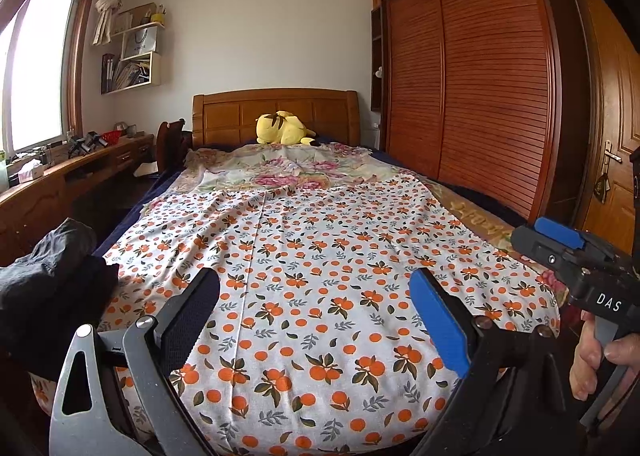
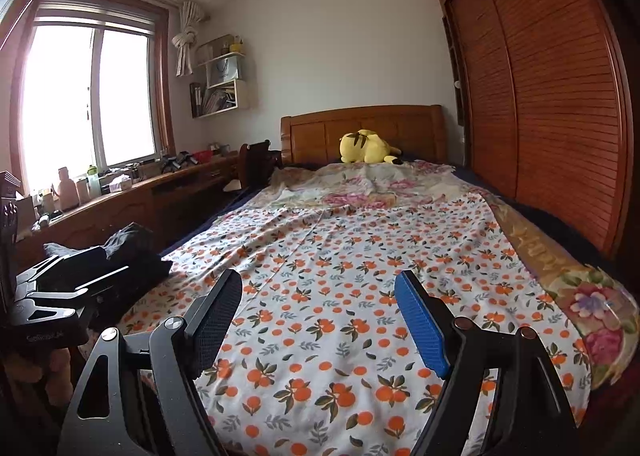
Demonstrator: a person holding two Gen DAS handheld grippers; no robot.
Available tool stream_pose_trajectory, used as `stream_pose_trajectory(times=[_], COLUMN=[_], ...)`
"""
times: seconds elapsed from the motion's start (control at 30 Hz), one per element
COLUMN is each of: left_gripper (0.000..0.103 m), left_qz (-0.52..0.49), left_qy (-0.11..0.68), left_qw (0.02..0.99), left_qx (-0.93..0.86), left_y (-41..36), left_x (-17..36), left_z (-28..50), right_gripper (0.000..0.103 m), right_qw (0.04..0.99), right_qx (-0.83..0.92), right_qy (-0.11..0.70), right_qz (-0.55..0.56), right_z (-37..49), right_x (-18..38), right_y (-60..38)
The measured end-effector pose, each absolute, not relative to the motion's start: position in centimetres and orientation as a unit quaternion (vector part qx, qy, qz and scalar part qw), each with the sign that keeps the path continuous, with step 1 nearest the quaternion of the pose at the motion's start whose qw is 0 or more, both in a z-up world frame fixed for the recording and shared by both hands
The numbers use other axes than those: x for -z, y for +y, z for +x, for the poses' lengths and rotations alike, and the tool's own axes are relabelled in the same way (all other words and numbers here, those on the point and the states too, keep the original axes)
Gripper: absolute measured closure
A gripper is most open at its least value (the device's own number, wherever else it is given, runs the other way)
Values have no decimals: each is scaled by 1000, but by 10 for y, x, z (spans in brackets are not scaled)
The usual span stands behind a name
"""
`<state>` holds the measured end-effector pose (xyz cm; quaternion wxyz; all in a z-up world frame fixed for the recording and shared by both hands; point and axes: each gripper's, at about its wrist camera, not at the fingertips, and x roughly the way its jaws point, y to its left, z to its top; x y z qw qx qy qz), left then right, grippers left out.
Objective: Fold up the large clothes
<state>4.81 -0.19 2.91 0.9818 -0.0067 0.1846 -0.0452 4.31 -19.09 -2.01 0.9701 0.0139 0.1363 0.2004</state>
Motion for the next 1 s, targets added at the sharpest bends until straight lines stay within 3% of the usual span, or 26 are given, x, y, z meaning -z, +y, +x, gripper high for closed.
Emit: stream_pose_trajectory(times=[1.0], left_gripper=[7], left_qz=[-15], left_qy=[195], left_qw=[980], left_qx=[45], left_y=[3], left_x=[-23], left_z=[53], right_gripper=[23], right_qw=[967], right_qx=[-208], right_qy=[144], right_qz=[12], right_z=[59], right_x=[15], right_y=[-195])
